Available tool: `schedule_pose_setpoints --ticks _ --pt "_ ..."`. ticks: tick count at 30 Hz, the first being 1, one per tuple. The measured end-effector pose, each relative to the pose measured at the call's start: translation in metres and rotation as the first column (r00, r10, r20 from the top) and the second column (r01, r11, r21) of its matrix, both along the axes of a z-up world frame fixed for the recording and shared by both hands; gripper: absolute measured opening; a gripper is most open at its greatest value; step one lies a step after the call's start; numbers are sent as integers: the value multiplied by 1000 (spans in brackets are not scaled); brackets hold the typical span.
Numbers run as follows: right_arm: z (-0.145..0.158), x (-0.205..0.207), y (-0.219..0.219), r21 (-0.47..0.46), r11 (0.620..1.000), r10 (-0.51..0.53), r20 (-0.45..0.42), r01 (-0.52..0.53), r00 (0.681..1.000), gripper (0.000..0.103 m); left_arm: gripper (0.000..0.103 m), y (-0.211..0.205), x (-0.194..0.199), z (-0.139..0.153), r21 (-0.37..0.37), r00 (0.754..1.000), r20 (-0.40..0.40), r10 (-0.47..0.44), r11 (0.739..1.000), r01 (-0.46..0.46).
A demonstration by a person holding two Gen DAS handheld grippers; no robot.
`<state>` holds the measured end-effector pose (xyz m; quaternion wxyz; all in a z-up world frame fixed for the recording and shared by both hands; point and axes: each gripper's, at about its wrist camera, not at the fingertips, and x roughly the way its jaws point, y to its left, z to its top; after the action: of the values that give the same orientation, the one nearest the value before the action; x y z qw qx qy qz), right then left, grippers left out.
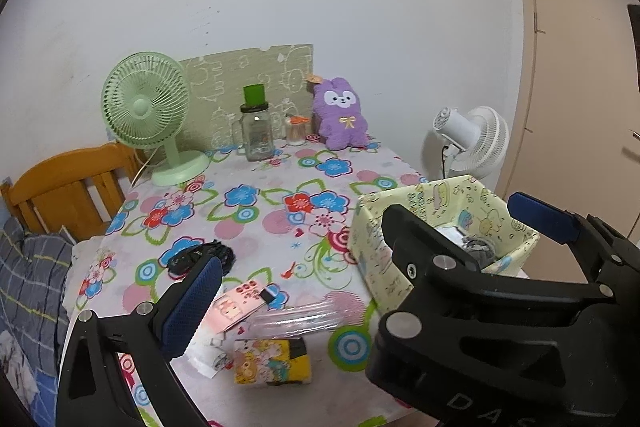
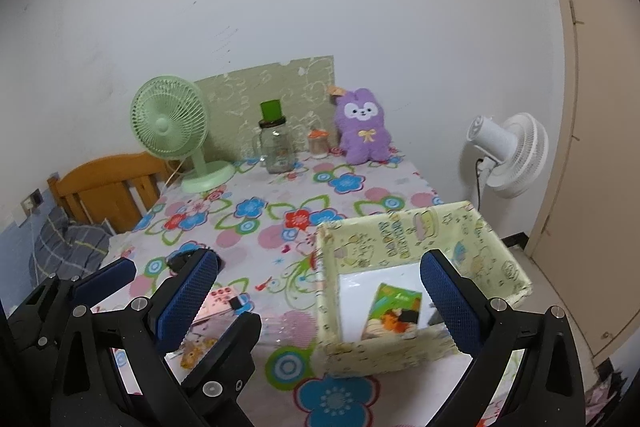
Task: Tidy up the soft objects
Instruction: 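Withdraw both tools from the yellow box back toward the remaining items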
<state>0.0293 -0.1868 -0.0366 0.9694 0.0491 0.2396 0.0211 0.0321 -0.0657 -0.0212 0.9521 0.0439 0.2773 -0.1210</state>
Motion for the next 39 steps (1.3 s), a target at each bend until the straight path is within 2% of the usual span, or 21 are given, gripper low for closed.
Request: schedule_pose_setpoints --ticks 19,39 --pt "-32 8 50 -6 998 68 -56 -68 996 103 103 46 1 -32 14 998 -31 51 999 -51" --pt "-86 27 81 14 996 91 -150 -90 985 103 103 81 19 -86 0 985 -157 77 997 -78"
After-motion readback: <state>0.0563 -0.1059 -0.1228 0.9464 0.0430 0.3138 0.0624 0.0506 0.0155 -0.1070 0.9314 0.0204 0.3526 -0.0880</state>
